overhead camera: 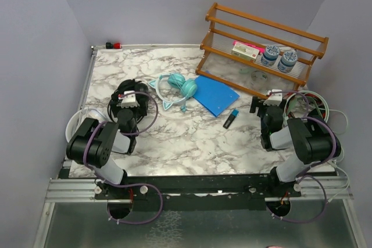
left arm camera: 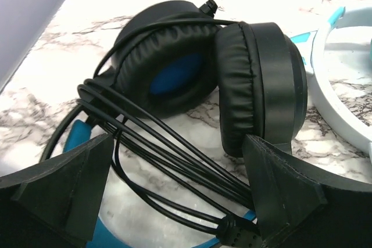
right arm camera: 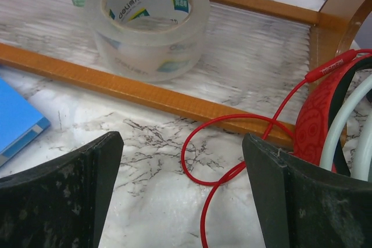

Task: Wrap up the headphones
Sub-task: Reset both arms

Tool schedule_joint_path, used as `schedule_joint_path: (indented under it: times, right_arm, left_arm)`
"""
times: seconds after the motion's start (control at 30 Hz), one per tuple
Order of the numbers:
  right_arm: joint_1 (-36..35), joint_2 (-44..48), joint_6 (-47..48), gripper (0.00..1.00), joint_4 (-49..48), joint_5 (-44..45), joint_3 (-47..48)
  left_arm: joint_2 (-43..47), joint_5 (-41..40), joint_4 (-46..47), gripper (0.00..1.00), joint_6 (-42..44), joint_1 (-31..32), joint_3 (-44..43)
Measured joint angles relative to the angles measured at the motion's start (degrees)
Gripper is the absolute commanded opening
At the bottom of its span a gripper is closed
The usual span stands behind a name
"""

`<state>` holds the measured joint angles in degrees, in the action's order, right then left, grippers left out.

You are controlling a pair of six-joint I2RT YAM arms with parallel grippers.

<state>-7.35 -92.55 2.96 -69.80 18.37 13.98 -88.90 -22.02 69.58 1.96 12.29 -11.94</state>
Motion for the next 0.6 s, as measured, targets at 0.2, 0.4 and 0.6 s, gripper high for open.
schedule_joint_path:
  times: [0.2,0.4,0.6]
  right_arm:
    - [0.3,-0.5,0.0,1.00,-2.9,-1.3,-0.1]
    - [0.3,-0.5,-0.1,1.00,-3.7,-2.2,-0.1]
    - [0.4,-0.5,-0.1,1.00,-3.8,-2.5,-0.1]
  left_arm:
    - [-5.0,5.4,2.8,0.99,0.7,-2.5,-3.2]
    - [-5.1,6.4,2.9,0.99,0.7,-2.6,-3.2]
    - [-5.1,6.6,2.8,0.99,0.8,-2.6,-3.3]
